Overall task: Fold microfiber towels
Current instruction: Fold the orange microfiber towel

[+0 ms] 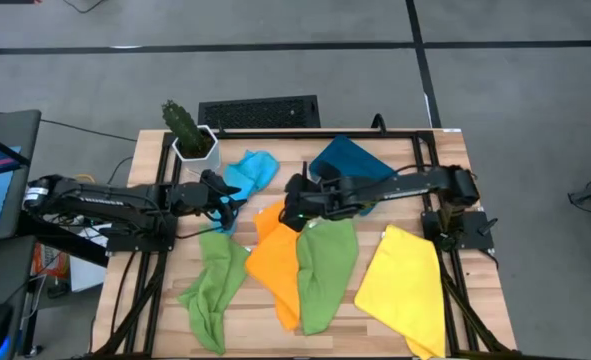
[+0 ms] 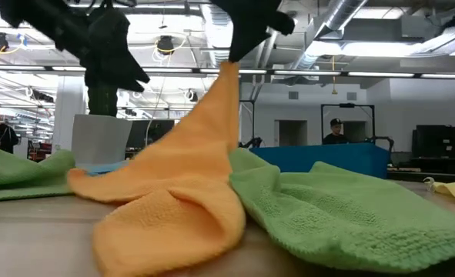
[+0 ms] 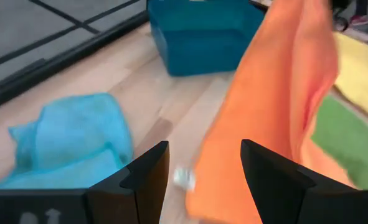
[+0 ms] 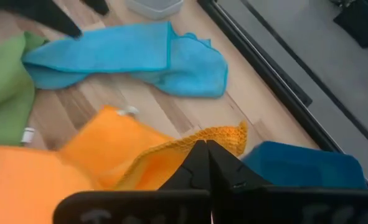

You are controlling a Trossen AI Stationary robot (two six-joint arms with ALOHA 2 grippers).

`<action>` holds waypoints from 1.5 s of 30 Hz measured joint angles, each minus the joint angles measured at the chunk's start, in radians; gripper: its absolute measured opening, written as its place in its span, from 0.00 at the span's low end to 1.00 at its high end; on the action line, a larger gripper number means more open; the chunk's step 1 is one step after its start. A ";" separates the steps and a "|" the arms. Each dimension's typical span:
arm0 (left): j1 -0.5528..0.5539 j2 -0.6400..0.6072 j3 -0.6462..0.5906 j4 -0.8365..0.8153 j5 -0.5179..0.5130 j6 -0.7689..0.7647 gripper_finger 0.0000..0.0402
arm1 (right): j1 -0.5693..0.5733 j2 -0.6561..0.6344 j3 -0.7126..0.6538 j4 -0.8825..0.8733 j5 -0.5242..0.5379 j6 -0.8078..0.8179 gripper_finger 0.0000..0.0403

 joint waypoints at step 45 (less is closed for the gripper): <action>0.143 0.898 0.026 0.624 0.245 0.259 0.03 | 0.073 0.026 -0.001 -0.020 0.030 0.044 0.05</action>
